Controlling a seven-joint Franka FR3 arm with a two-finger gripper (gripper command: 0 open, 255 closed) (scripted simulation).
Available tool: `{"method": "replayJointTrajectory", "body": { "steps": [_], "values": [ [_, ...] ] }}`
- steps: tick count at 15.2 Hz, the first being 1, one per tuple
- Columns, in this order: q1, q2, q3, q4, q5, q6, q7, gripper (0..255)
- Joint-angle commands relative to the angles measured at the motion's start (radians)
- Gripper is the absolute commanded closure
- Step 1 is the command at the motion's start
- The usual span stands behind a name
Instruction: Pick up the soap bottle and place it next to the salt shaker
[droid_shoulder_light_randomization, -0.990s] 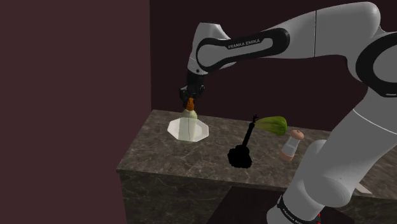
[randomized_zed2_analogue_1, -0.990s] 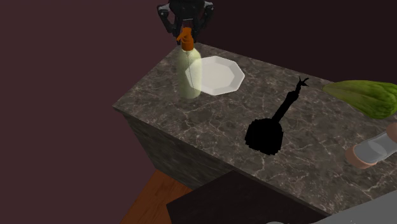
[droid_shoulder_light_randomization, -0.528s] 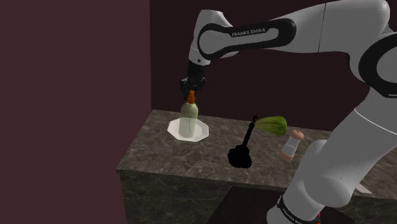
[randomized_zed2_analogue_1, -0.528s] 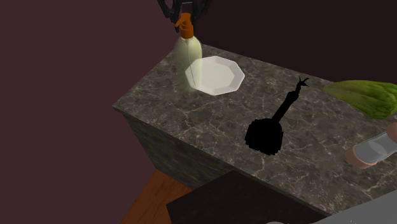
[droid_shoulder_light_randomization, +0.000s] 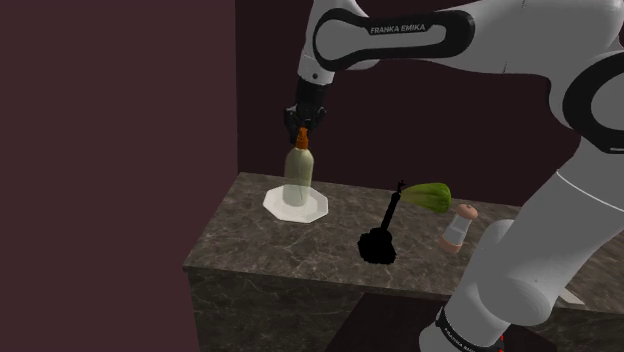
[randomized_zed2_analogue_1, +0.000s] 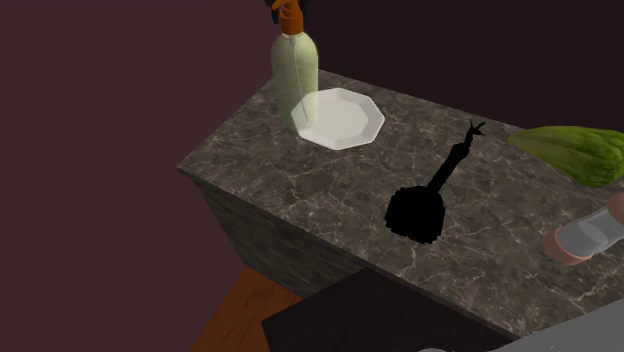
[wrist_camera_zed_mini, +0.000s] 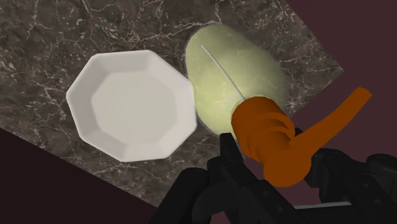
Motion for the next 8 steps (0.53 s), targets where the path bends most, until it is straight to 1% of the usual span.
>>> {"method": "replayJointTrajectory", "body": {
  "steps": [1, 8],
  "values": [
    [0.0, 0.001, 0.0, 0.028, 0.0, -0.027, 0.0, 255],
    [0.0, 0.016, 0.0, 0.139, 0.0, -0.124, -0.001, 255]
  ]
}}
